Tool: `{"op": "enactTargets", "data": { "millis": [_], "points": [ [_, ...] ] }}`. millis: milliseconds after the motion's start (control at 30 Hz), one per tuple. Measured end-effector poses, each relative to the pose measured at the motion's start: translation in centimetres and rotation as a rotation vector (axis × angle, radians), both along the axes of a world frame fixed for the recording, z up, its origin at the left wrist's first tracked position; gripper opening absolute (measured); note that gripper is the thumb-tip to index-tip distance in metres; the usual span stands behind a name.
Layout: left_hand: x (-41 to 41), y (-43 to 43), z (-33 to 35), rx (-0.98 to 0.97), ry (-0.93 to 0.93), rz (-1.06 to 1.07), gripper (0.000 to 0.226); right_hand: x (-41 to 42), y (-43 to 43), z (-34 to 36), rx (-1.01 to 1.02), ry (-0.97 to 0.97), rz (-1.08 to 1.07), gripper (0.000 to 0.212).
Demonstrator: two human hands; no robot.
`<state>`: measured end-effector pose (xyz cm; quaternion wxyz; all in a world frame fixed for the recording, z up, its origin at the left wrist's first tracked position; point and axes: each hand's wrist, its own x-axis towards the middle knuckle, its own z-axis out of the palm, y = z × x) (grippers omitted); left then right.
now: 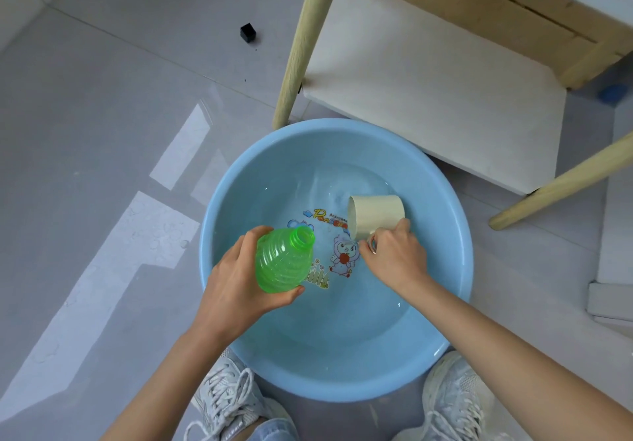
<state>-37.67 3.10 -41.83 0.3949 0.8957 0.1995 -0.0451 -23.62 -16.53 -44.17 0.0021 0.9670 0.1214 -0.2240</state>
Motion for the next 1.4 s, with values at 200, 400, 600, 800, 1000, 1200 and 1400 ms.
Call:
{"op": "enactTargets", "data": {
  "millis": [200, 400, 600, 800, 1000, 1200, 1400],
  "points": [
    [0.0, 0.0, 0.1, -0.007, -0.008, 0.000, 0.085, 0.2, 1.0, -0.7, 0.051, 0.021, 0.082, 0.037],
    [-0.2, 0.2, 0.2, -0.015, -0.015, 0.012, 0.085, -0.1, 1.8, -1.7, 0.153, 0.025, 0.150, 0.033],
    [-0.1, 0.3, 0.5, -0.022, -0.017, 0.013, 0.084, -0.3, 0.9, -1.7, 0.291, 0.132, 0.126, 0.027],
    [-0.1, 0.3, 0.4, -0.025, -0.019, 0.017, 0.084, -0.3, -0.7, 0.0, 0.474, 0.061, 0.013, 0.023],
    [0.0, 0.1, 0.4, -0.039, -0.015, 0.020, 0.084, 0.8, -2.2, 3.1, 0.639, 0.198, -0.258, 0.016],
    [0.3, -0.1, 0.5, -0.048, -0.016, 0.013, 0.085, 0.1, -3.9, 6.6, 0.731, 0.306, -0.340, 0.021],
    [0.7, -0.3, 0.6, -0.050, -0.016, 0.014, 0.084, -0.9, -5.4, 8.6, 0.706, 0.159, -0.271, 0.017]
  ]
}}
